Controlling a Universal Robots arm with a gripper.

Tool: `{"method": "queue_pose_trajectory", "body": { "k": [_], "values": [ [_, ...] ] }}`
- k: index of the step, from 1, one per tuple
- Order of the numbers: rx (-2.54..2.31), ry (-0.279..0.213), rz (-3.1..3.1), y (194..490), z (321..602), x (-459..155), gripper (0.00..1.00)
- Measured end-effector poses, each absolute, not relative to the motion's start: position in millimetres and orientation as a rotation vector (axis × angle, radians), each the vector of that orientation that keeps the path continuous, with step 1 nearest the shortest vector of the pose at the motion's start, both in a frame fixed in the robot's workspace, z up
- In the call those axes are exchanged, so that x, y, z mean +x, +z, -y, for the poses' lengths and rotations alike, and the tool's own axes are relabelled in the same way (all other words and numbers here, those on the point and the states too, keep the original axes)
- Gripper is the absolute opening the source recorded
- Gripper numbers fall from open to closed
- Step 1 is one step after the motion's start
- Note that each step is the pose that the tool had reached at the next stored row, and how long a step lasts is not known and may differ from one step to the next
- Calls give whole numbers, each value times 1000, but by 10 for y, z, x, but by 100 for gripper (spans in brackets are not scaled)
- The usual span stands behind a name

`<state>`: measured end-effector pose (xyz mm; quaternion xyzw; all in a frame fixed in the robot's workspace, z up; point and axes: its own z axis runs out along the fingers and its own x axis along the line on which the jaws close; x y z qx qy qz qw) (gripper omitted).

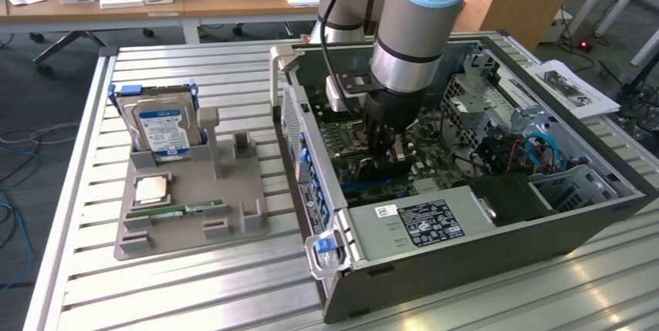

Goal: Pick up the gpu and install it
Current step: 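Insert the gpu into the slot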

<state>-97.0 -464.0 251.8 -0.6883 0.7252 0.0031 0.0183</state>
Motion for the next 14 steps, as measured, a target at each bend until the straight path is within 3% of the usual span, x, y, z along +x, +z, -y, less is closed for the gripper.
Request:
{"method": "queue_pose_trajectory", "body": {
  "k": [14],
  "values": [
    [-2149,7,-2246,2517,4640,-963,26]
  ]
}}
